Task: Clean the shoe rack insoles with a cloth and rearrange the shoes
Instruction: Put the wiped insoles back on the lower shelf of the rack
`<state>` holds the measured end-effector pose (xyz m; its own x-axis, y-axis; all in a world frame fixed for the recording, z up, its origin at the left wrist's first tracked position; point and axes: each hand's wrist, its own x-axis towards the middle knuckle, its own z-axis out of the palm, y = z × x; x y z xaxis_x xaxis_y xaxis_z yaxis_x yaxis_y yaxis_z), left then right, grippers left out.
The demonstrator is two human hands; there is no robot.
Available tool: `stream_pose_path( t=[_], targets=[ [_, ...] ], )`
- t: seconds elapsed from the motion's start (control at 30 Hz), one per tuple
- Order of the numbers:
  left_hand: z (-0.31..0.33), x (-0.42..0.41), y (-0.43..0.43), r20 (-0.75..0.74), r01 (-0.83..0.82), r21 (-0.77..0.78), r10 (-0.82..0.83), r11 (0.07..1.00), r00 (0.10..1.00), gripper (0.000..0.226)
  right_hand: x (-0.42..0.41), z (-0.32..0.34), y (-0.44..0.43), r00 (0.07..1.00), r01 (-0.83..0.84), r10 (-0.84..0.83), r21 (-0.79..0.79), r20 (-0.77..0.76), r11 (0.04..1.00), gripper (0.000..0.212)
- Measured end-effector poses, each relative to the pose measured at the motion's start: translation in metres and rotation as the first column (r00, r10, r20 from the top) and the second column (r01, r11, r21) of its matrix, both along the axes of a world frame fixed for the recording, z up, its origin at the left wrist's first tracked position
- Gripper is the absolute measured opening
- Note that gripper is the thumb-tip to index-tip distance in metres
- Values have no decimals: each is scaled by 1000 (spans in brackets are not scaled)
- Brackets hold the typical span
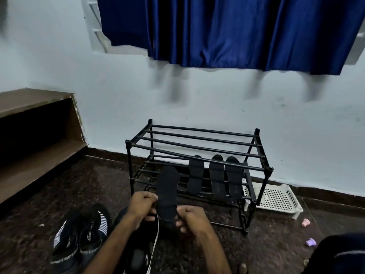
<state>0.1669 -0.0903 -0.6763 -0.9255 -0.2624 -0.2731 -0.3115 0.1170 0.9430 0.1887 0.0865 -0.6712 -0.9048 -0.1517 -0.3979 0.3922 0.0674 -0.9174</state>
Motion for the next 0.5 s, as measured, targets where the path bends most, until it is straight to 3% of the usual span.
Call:
stream_pose_path(
  t=[0.17,0.27,0.4,0.5],
  targets=[
    [-14,-75,-13,13,-42,-29,42,999,999,21,-60,0,1,999,-23,25,104,-21,994,19],
    [-29,-122,-19,12,-36,-109,38,993,999,22,-100,-11,16,992,85,-60,235,-109,968,18],
    [-47,-188,-15,-40,12,-162,-18,987,999,15,-152,-25,45,950,294,-198,471,-243,832,10],
    [-62,-229,-12,-77,46,-191,-61,980,995,14,-187,-28,58,936,339,-202,592,-287,731,13]
  ],
)
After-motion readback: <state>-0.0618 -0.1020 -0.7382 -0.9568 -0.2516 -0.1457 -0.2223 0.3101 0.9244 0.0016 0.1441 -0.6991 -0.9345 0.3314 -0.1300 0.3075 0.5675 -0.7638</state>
